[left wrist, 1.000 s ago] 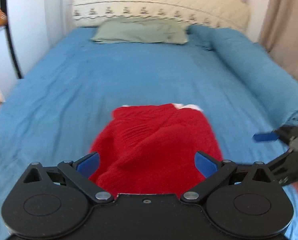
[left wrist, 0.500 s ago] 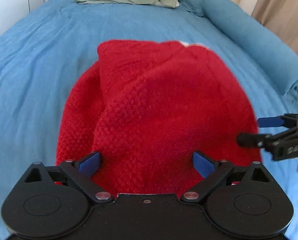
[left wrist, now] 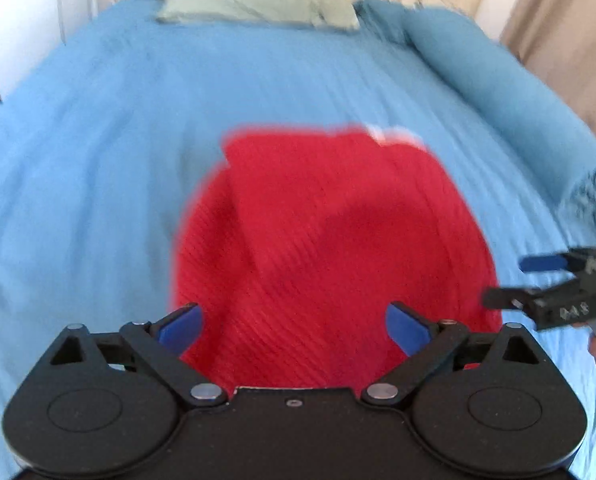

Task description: Fold small clothes

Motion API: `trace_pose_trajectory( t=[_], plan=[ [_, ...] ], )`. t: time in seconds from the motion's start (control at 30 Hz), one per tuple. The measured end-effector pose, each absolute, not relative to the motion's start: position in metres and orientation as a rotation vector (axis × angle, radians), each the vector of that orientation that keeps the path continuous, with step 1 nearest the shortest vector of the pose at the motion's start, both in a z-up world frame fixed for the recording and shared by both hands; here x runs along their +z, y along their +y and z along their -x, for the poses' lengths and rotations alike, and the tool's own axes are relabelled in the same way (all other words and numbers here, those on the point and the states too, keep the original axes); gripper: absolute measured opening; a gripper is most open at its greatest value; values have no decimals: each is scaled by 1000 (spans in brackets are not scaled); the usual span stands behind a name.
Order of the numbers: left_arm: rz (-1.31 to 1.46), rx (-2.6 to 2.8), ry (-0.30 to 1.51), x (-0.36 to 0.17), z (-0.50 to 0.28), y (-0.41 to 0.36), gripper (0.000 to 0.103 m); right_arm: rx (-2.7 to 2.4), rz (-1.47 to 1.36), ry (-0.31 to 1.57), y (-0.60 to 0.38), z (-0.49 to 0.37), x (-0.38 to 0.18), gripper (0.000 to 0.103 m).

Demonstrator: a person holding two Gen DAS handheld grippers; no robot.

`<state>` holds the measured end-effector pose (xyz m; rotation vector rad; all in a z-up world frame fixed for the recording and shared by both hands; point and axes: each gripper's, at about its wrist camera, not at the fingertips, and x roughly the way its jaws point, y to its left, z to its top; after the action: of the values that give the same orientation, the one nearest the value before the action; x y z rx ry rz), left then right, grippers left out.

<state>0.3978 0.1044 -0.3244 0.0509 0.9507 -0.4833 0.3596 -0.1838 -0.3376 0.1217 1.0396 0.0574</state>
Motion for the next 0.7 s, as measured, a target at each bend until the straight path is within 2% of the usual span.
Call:
trace_pose_trajectory(
  t=[0.1, 0.2, 0.4, 0.7],
  plan=[
    [5, -445, 973, -310, -441, 128, 103, 111, -162, 1021, -197, -370, -313, 103],
    [103, -438, 1029, -326, -480, 144, 100, 173, -256, 1021, -215, -393, -307, 103],
    [291, -518, 1163, -381, -524, 143, 90, 230, -541, 1055, -242, -427, -340, 103],
    [408, -556, 1238, -417, -532, 140, 94, 255, -699, 1135, -242, -445, -391, 103]
  ],
)
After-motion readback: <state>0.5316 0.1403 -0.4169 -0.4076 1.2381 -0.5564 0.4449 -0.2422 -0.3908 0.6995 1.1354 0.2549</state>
